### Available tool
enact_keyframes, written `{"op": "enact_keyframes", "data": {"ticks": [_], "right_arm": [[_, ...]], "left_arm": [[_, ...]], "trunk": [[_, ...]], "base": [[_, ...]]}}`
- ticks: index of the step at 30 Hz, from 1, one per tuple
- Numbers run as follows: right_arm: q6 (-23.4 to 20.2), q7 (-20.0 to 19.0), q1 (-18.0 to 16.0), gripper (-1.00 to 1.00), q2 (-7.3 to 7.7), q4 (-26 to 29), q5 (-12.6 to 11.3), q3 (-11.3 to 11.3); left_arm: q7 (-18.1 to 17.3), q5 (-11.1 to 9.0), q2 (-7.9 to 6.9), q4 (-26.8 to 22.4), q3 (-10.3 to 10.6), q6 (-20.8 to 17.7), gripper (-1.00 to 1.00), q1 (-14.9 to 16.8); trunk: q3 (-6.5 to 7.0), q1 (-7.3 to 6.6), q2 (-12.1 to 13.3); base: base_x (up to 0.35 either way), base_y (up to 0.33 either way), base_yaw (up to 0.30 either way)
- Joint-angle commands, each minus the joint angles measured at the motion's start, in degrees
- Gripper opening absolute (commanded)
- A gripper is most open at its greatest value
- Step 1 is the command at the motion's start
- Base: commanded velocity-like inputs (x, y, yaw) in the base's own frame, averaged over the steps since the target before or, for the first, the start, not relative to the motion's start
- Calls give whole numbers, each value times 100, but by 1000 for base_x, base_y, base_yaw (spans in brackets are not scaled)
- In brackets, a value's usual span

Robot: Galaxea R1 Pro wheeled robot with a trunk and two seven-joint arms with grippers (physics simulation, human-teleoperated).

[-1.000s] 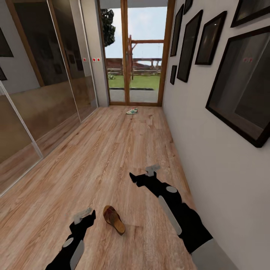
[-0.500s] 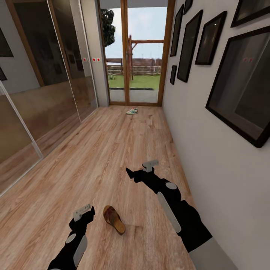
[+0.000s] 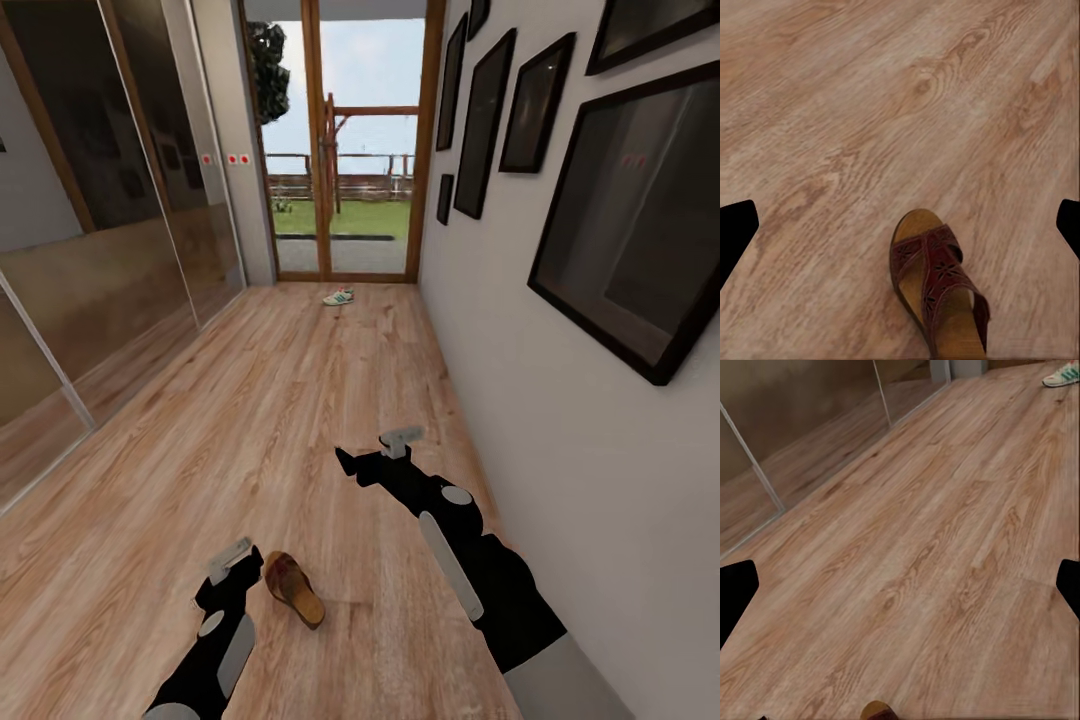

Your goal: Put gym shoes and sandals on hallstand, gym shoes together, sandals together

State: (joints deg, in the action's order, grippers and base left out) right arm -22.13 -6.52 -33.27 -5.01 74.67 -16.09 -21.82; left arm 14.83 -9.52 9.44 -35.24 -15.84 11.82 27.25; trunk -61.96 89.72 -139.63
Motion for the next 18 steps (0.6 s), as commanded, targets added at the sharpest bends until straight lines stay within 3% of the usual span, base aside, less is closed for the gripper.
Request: {"op": "enact_keyframes", "data": {"ticks": [1, 10, 18], "right_arm": [[-28, -6, -4, 100, -3, 1, -26, 3], [-28, -7, -4, 100, -22, 2, -26, -11], [-28, 0, 0, 100, -26, 15, -26, -15]], "left_arm": [[-6, -58, 1, -2, -7, 24, 100, 1], [-6, -66, -18, -1, -12, 31, 100, -29], [0, -67, -23, -1, -16, 33, 100, -35]], "trunk": [[-5, -1, -2], [-5, -1, -2], [-5, -1, -2]], "base": [[0, 0, -278], [0, 0, -273], [0, 0, -50]]}}
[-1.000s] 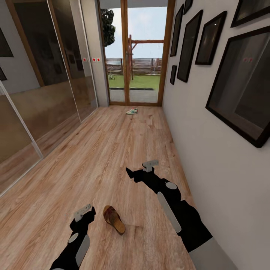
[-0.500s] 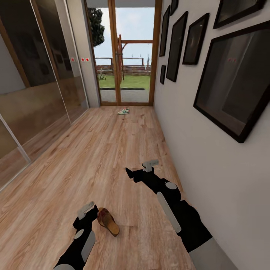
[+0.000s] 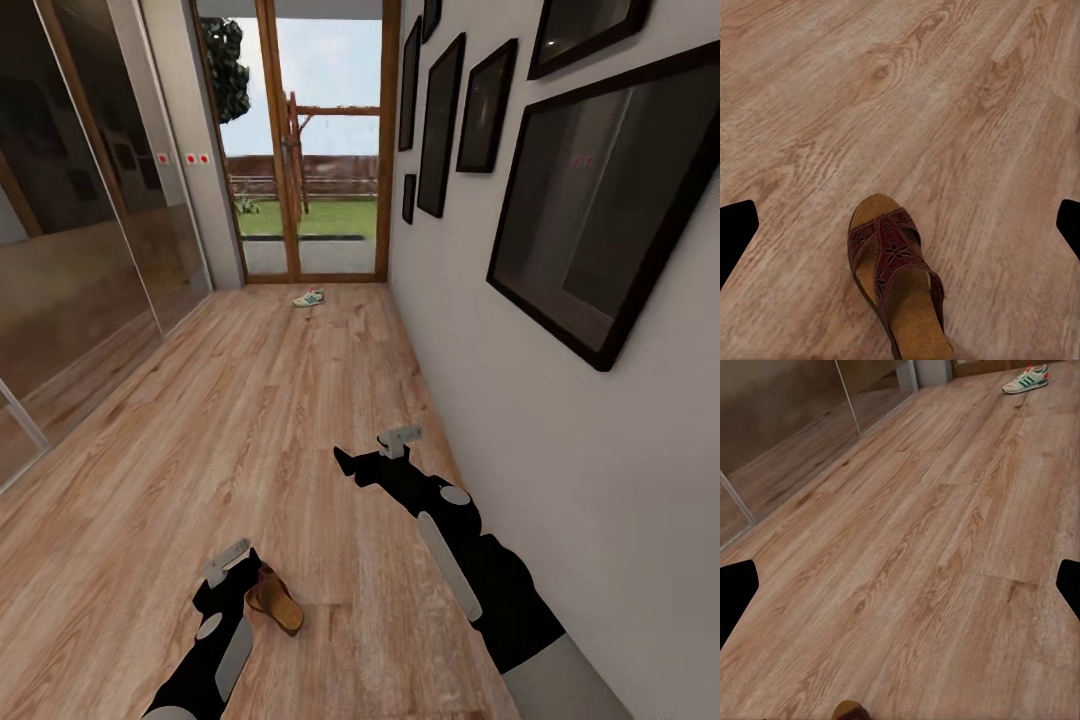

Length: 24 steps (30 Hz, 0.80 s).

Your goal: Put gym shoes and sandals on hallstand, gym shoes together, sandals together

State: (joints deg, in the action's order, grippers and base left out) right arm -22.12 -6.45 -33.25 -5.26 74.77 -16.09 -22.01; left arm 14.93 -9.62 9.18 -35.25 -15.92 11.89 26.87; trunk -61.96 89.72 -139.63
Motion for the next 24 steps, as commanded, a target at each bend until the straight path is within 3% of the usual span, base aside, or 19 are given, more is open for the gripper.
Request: {"op": "enact_keyframes", "data": {"ticks": [1, 5, 9, 11, 24], "right_arm": [[-29, -7, -2, 100, -1, 7, -26, 4], [-29, -10, 1, 100, -1, 10, -26, 4], [-29, -414, 2, 100, -14, 3, -28, -522], [-29, -491, 2, 100, -16, 10, -29, -660], [-29, -584, 2, 100, -19, -4, -27, -801]], "left_arm": [[-9, -57, 4, 1, -8, 29, 100, 3], [-8, -57, 4, 1, -8, 37, 100, 3], [-9, -57, 10, 1, -1, 41, 100, 3], [-11, -56, 12, 2, 0, 41, 100, 3], [-8, -49, 14, 9, 2, 41, 100, 3]], "trunk": [[-5, -1, -2], [-5, -1, -2], [-5, -1, -2], [-5, -1, -2], [-5, -1, -2]], "base": [[0, 0, -8], [0, 0, -4], [0, 0, 0], [0, 0, 0], [4, 0, 0]]}}
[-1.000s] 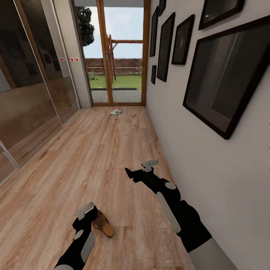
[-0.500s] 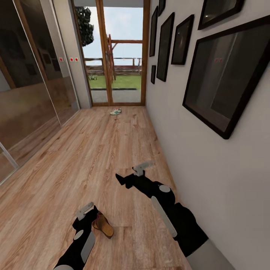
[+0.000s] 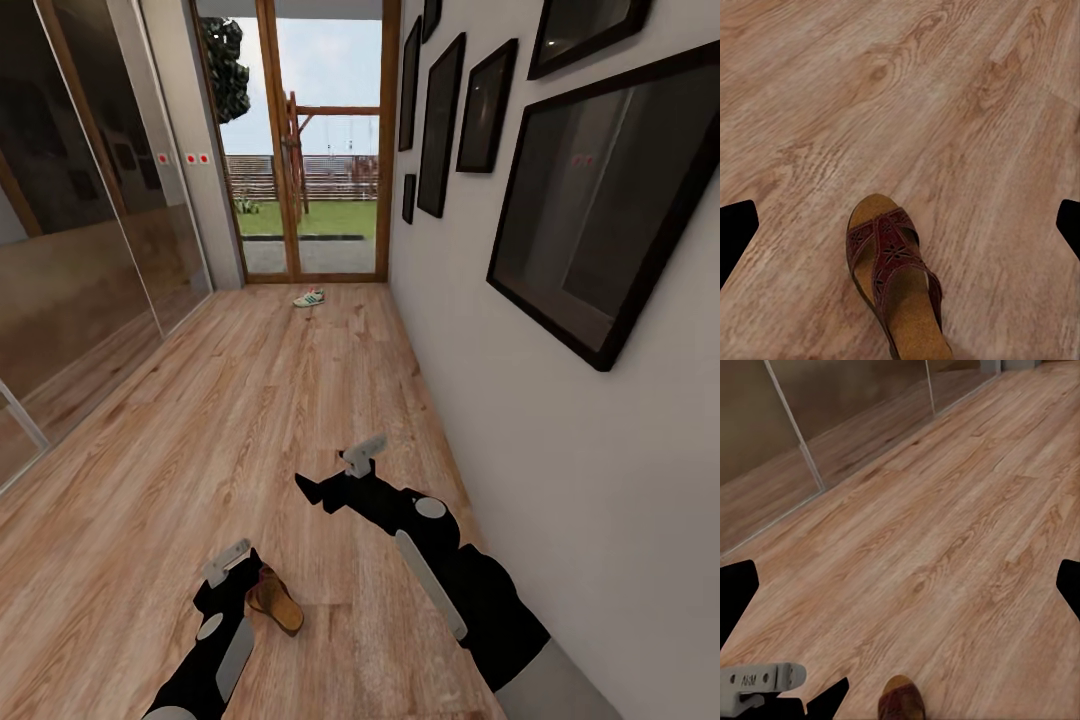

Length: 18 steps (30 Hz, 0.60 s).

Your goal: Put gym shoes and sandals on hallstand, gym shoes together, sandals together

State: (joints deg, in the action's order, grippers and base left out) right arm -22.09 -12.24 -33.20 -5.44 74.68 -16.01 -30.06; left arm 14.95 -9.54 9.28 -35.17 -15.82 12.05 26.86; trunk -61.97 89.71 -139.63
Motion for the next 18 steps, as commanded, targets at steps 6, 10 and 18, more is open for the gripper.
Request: {"op": "enact_keyframes", "data": {"ticks": [6, 10, 18], "right_arm": [[-32, -6, -3, 100, -1, 3, -34, 1], [-32, -6, -3, 100, -1, -1, -34, 0], [-32, -7, -3, 100, -1, -20, -34, 0]], "left_arm": [[-10, -57, 3, 1, -9, 26, 100, 3], [-10, -57, -1, 1, -9, 26, 100, 3], [-10, -57, -5, -4, -9, 26, 100, 3]], "trunk": [[-5, -1, -2], [-5, -1, -2], [-5, -1, -2]], "base": [[188, 0, 0], [241, 0, 0], [29, 0, 0]]}}
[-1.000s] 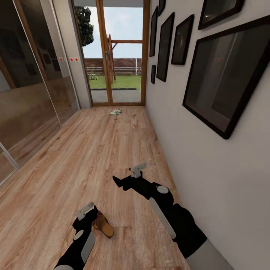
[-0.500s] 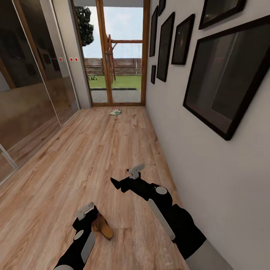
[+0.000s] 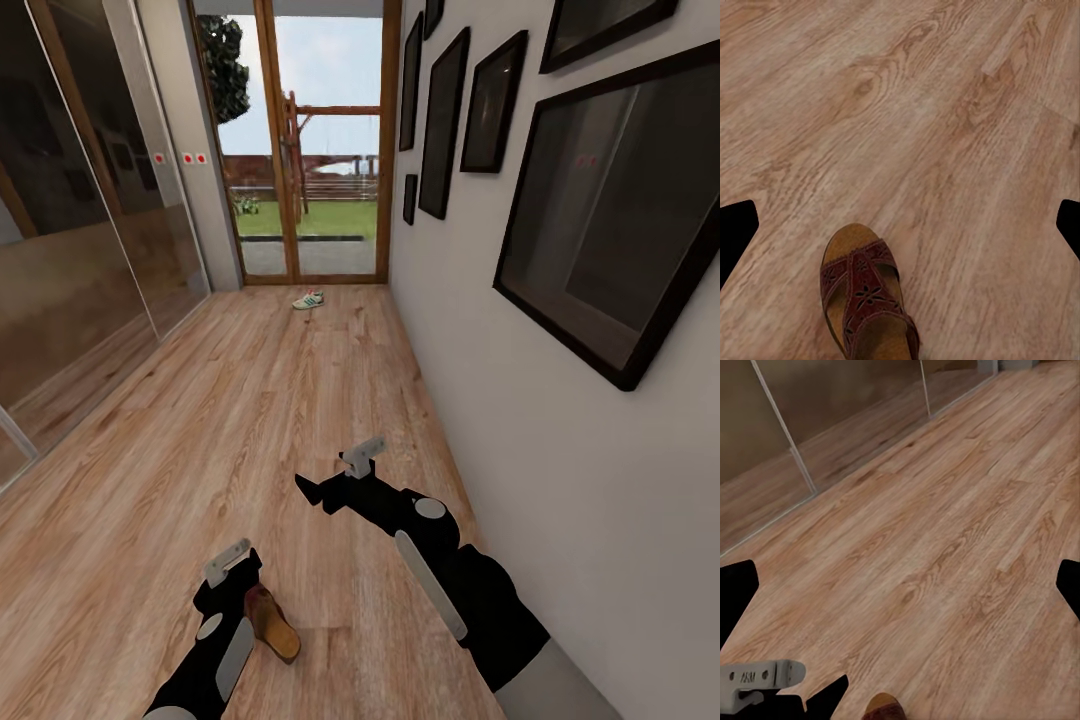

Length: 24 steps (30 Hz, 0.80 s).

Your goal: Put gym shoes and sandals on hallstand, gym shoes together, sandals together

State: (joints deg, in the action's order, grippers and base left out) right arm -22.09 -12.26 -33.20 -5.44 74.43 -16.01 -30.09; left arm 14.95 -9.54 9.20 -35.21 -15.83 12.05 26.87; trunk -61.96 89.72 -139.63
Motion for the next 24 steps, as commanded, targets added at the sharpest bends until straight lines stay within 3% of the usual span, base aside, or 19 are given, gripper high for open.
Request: {"op": "enact_keyframes", "data": {"ticks": [1, 24], "right_arm": [[-32, -4, -3, 100, -1, 12, -34, 3], [-32, -4, -3, 100, -1, 44, -34, 19]], "left_arm": [[-10, -57, 3, 1, -8, 26, 100, 3], [-1, -82, 12, 105, -33, 34, 100, -3]], "trunk": [[-5, -1, -2], [-5, -1, -2]], "base": [[2, 0, 0], [37, 0, 0]]}}
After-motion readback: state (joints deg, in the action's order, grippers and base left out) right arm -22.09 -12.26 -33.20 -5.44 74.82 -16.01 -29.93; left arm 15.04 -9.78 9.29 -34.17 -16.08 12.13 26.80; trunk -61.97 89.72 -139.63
